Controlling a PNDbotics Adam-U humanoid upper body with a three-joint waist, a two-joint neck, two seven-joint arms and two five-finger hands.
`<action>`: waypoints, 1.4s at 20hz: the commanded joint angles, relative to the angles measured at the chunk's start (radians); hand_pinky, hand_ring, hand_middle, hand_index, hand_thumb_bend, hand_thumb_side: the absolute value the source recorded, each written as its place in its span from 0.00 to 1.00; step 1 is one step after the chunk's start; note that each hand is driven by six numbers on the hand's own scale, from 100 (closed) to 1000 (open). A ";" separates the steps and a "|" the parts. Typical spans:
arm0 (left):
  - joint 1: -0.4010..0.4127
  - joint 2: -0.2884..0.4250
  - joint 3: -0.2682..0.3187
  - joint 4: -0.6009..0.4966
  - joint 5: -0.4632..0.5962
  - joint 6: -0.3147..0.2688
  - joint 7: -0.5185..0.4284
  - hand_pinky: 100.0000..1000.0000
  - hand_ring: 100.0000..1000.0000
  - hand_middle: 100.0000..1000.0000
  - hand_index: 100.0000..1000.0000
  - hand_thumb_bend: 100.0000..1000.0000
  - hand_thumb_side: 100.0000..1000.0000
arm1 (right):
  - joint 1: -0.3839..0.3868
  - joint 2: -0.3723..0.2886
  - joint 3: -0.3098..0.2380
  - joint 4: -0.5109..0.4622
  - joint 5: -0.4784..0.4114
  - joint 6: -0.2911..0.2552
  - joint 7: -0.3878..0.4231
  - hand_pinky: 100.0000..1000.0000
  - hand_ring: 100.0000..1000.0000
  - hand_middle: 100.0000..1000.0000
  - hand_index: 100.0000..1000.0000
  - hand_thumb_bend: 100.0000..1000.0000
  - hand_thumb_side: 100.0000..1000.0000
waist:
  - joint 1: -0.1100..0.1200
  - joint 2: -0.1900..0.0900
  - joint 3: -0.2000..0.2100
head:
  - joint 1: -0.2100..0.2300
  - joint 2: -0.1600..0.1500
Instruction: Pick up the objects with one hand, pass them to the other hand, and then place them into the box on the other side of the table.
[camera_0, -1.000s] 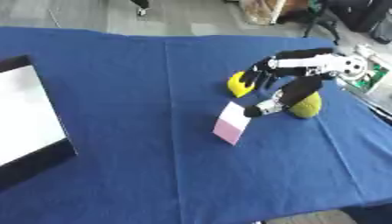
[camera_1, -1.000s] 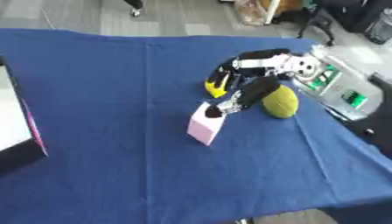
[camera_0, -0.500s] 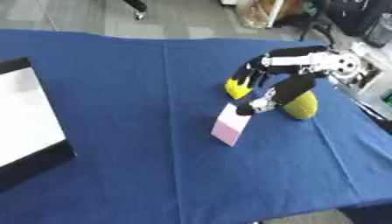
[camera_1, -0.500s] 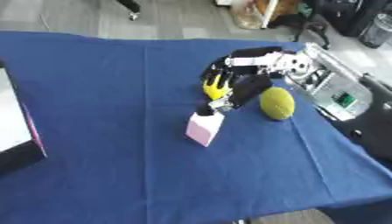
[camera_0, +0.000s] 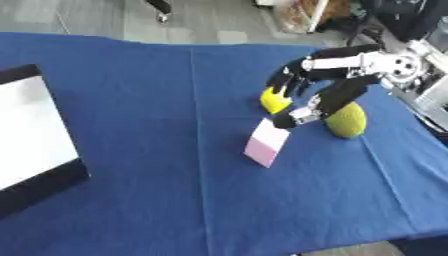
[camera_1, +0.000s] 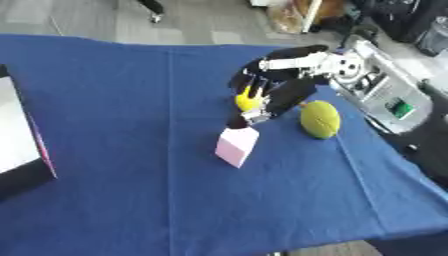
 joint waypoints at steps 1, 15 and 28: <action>-0.012 0.031 0.011 -0.007 -0.008 -0.002 0.001 1.00 0.91 0.70 0.70 0.05 0.78 | -0.002 -0.039 -0.018 -0.009 -0.019 0.023 0.024 0.77 0.79 0.79 0.89 0.51 0.57 | -0.005 -0.025 0.001 | 0.004 -0.002; -0.019 0.024 0.007 -0.008 -0.010 0.005 -0.002 1.00 0.91 0.69 0.69 0.06 0.78 | 0.026 -0.025 -0.004 -0.009 0.050 0.077 0.026 0.79 0.80 0.80 0.91 0.51 0.60 | -0.010 -0.019 0.020 | -0.002 -0.002; -0.021 0.021 0.007 -0.010 -0.012 0.008 -0.003 1.00 0.91 0.69 0.69 0.06 0.79 | 0.056 -0.009 0.001 -0.009 0.095 0.132 0.022 0.79 0.80 0.80 0.92 0.53 0.61 | -0.013 -0.009 0.034 | -0.014 -0.002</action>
